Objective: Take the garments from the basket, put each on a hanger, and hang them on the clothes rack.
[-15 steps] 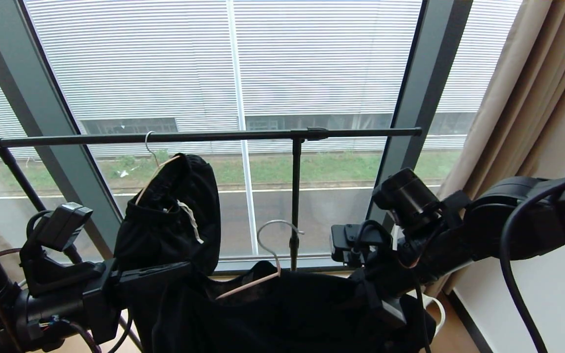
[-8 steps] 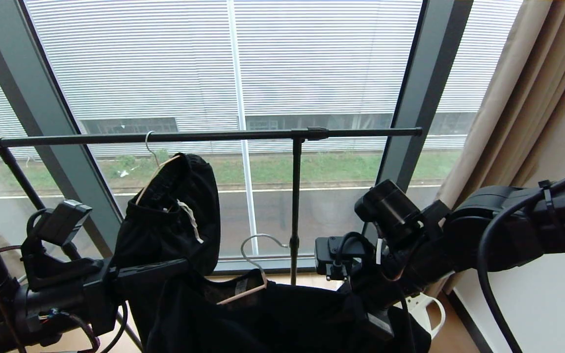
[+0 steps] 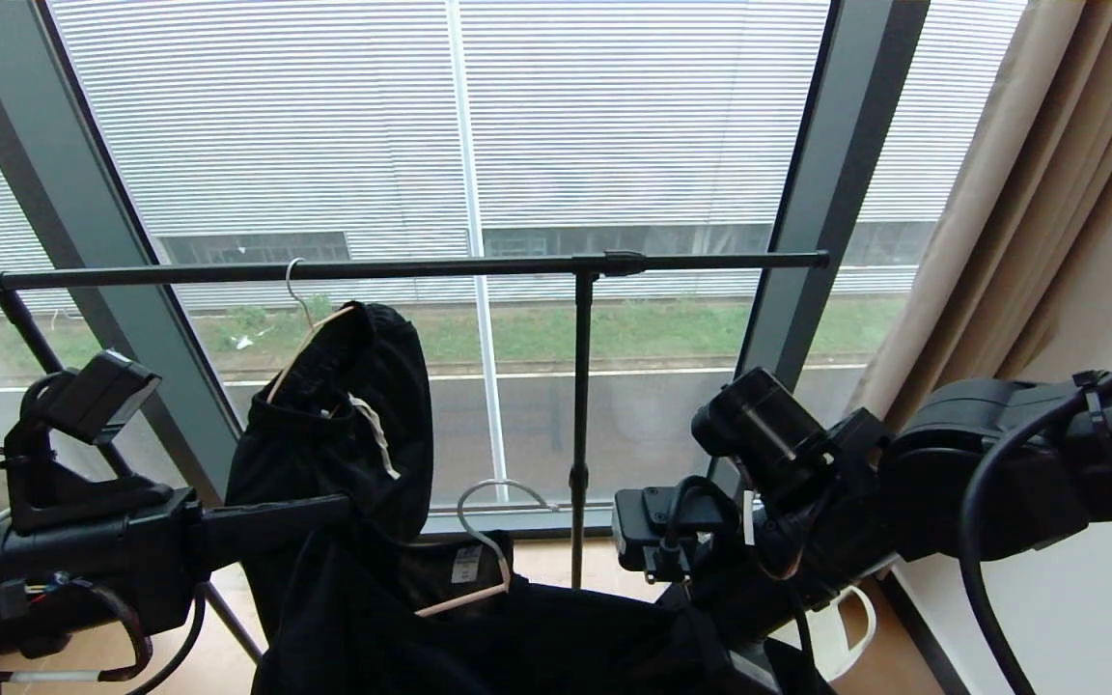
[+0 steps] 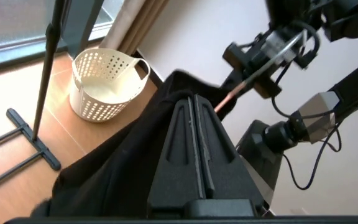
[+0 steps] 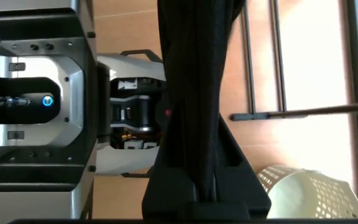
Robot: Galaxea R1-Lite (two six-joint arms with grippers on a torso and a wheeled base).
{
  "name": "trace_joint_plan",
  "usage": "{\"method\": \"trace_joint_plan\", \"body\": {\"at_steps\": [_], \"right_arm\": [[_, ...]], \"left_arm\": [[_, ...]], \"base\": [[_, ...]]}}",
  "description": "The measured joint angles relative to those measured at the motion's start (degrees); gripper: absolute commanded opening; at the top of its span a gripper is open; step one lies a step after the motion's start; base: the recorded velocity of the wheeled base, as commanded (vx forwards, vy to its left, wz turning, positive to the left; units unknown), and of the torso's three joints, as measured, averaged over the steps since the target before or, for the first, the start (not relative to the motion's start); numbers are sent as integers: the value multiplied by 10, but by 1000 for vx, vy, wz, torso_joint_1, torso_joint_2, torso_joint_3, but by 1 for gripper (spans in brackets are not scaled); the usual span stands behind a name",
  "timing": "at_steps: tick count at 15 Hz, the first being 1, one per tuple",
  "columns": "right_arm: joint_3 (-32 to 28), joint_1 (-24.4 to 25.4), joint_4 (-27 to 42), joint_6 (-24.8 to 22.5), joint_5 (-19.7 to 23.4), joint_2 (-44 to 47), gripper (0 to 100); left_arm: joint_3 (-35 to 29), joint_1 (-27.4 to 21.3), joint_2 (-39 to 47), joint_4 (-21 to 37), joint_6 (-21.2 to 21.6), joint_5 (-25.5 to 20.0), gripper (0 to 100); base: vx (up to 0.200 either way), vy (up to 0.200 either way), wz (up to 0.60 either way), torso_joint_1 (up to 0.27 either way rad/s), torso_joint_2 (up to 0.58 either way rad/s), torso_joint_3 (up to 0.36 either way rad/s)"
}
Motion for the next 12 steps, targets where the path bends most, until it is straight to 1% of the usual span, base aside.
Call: {"method": "trace_joint_plan", "body": {"at_steps": [2, 4, 5, 6, 9, 12], "right_arm": [[0, 17, -3, 4, 0, 11, 0], [0, 24, -29, 21, 0, 22, 0], [5, 26, -51, 39, 2, 26, 0], [11, 27, -60, 43, 4, 28, 0], [33, 27, -64, 38, 38, 20, 0], [61, 15, -60, 11, 51, -4, 0]], "left_arm": [[-2, -2, -7, 1, 0, -1, 0], [-2, -9, -15, 2, -1, -1, 0], [-2, -16, -21, 4, -1, -1, 0], [-2, -21, -26, 9, -2, -1, 0], [-9, -18, -33, 18, -1, 0, 0], [-19, 5, -35, 37, 1, -1, 0]], "base": [[0, 0, 0, 0, 0, 0], [0, 0, 0, 0, 0, 0], [0, 0, 0, 0, 0, 0], [0, 0, 0, 0, 0, 0], [0, 0, 0, 0, 0, 0], [0, 0, 0, 0, 0, 0]]}}
